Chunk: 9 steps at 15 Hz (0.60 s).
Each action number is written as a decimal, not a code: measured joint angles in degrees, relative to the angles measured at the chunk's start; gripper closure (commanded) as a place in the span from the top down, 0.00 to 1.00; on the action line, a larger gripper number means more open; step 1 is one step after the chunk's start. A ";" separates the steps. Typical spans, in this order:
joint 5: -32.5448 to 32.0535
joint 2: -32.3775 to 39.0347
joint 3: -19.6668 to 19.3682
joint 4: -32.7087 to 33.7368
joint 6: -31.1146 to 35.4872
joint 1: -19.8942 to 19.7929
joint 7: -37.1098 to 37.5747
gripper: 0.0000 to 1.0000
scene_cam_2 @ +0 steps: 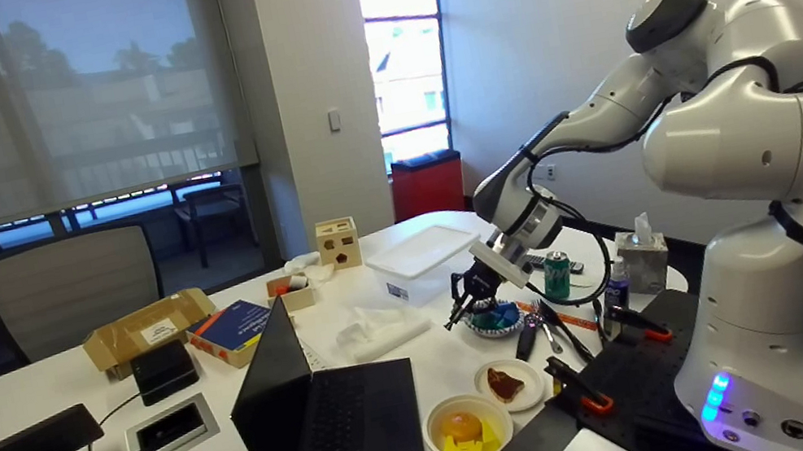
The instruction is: Use the spoon to stir in the bowl, then remove two green blocks from the white bowl
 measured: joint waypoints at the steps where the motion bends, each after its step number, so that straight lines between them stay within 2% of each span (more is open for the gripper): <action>1: 0.41 0.00 -0.11 -0.24 -0.10 -0.24 0.00 0.02; 9: 1.79 0.11 -1.51 2.05 -0.11 -0.39 0.00 0.02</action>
